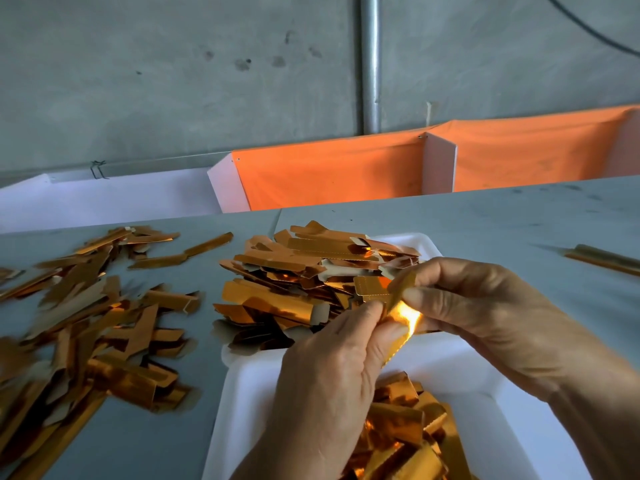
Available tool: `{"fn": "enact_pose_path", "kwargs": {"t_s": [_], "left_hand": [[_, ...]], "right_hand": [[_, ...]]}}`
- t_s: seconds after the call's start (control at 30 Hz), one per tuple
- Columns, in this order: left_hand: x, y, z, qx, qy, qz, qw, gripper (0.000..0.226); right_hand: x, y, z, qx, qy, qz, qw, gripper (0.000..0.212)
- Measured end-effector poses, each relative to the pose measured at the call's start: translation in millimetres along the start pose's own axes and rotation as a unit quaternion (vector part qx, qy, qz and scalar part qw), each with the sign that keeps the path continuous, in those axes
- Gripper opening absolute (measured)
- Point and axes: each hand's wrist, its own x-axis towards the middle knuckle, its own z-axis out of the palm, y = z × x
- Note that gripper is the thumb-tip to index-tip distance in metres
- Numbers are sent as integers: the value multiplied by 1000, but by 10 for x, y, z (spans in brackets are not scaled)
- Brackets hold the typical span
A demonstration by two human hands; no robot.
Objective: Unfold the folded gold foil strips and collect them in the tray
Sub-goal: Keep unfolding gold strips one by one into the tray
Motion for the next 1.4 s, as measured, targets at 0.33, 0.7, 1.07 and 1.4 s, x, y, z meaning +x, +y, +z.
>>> {"fn": "enact_pose_path", "kwargs": {"t_s": [0.33,0.7,1.07,1.4], "left_hand": [[-15,-49,-30,0,-50,-32,998,46],[-43,-12,-38,-131,-103,-112,980,30],[-15,-60,-34,-119,-141,-123,975,33],[-61,-142,17,-135,-59,-133,980,54]], "right_hand": [[20,52,31,-12,-14,-13,1000,18],[16,11,13,-28,-33,-32,999,9],[25,-8,149,-59,57,-12,997,7],[-10,-5,36,20,50,1,999,34]]}}
